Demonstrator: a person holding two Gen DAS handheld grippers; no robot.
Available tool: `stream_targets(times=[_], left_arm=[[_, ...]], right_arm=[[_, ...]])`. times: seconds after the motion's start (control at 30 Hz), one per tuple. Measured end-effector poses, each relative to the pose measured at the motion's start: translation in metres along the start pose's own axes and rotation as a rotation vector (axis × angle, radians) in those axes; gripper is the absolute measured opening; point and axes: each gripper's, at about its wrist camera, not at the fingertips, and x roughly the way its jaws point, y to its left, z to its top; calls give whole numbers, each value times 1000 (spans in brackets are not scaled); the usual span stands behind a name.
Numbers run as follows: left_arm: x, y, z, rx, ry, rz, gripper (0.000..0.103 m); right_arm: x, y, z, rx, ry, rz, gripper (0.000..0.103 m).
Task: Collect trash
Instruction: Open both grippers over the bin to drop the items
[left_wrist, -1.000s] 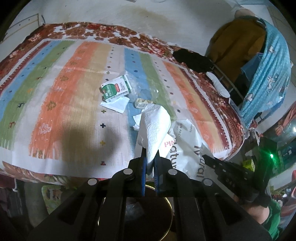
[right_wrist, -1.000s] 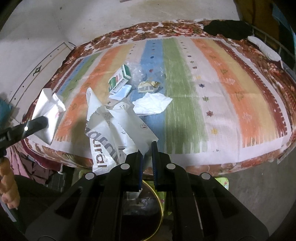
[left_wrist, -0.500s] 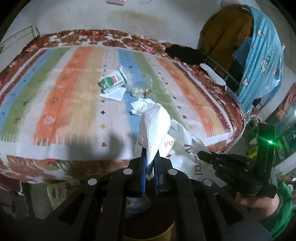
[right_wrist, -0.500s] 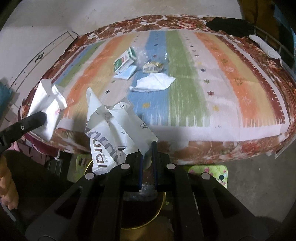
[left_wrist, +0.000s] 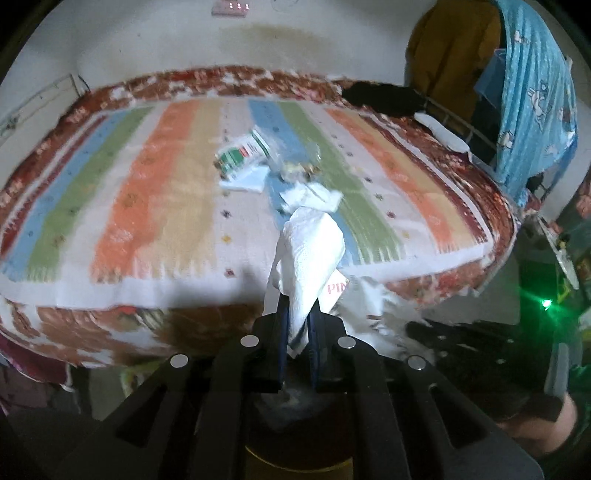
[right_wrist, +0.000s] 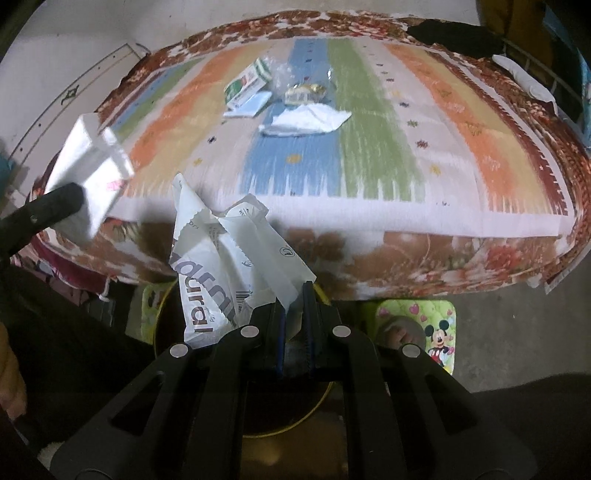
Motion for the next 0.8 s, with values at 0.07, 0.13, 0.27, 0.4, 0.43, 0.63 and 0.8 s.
stream_targets(times=[0.07, 0.13, 0.27, 0.4, 0.43, 0.63, 0.8], left_arm=[[7, 1, -5, -13, 38, -15, 8], [12, 1, -11, -25, 68, -22, 8], [23, 1, -21, -44, 124, -25, 8], [32, -1, -30, -56, 168, -22, 8], [35, -1, -32, -63, 182, -19, 8], [52, 6, -41, -104, 275, 14, 37], [49, 10, -38, -132, 263, 9, 46]], right_arm=[[4, 4, -5, -10, 14, -2, 7], [8, 5, -6, -10, 22, -5, 8], [9, 2, -7, 9, 19, -38, 8], [15, -1, -13, 44, 38, -38, 8], [17, -1, -15, 47, 51, -30, 8], [29, 4, -24, 62, 97, 2, 35], [29, 3, -20, 73, 91, 34, 46]])
